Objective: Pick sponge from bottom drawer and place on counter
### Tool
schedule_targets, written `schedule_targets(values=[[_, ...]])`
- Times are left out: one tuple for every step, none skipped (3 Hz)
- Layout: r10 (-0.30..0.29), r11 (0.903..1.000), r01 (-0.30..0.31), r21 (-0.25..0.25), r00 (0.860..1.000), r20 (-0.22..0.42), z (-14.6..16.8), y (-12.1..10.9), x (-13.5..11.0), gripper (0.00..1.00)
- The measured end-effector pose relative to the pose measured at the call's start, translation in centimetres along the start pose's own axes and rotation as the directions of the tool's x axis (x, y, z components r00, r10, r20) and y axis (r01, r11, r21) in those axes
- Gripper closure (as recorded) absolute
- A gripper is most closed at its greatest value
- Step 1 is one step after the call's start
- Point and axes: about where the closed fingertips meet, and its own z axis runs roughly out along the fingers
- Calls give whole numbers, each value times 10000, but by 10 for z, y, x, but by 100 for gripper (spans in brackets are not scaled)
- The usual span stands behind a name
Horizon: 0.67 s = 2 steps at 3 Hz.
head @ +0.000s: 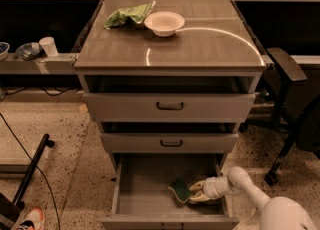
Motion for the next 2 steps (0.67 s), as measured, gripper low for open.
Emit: schedule_targets(values=[[-469, 9893, 465, 1385, 9989, -5, -53, -27, -40, 100], [-1243, 9305, 1472, 3356, 9883, -889, -149, -65, -92, 100]])
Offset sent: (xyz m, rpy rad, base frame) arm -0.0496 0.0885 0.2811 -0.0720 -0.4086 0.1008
